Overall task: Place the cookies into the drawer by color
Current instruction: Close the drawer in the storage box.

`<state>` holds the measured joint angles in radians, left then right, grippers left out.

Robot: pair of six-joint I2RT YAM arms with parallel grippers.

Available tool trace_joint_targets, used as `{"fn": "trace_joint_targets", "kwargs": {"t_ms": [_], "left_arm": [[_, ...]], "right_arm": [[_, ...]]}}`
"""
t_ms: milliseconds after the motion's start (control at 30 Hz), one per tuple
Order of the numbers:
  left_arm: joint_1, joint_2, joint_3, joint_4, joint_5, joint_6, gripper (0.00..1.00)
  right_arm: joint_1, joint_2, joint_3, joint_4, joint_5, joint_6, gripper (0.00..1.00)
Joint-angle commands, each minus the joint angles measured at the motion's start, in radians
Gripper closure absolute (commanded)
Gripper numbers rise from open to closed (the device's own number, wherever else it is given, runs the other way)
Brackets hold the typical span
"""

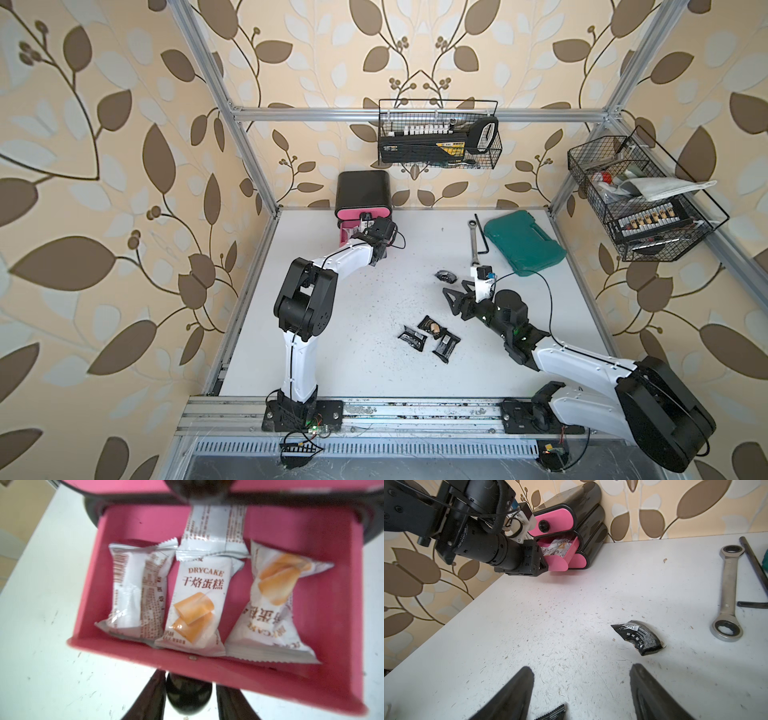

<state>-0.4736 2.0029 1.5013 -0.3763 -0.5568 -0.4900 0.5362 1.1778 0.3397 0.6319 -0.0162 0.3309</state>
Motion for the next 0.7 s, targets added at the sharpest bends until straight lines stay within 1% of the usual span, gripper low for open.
{"fn": "trace_joint_targets", "kwargs": {"t_ms": [0, 67, 167, 300, 433, 567, 667], "left_arm": [[0.013, -0.104, 0.029, 0.071, -0.1, 0.021, 0.56], [0.015, -0.105, 0.038, 0.077, -0.112, 0.044, 0.56], [0.032, -0.086, 0.07, 0.074, -0.095, 0.065, 0.56], [0.058, -0.043, 0.111, 0.075, -0.045, 0.07, 0.56], [0.07, -0.035, 0.111, 0.101, 0.012, 0.071, 0.57], [0.07, -0.125, 0.045, 0.137, 0.053, 0.051, 0.57], [0.071, -0.236, -0.021, 0.116, 0.126, -0.005, 0.59]], "right_arm": [[0.005, 0.0, 0.027, 0.0, 0.017, -0.008, 0.25], [0.004, 0.0, 0.028, -0.002, 0.016, -0.008, 0.25], [0.005, 0.0, 0.029, -0.005, 0.019, -0.007, 0.25], [0.005, -0.001, 0.029, -0.008, 0.027, -0.01, 0.25], [0.004, -0.001, 0.03, -0.014, 0.029, -0.01, 0.25], [0.004, -0.001, 0.031, -0.014, 0.03, -0.01, 0.25], [0.004, 0.003, 0.033, -0.018, 0.03, -0.008, 0.25]]}}
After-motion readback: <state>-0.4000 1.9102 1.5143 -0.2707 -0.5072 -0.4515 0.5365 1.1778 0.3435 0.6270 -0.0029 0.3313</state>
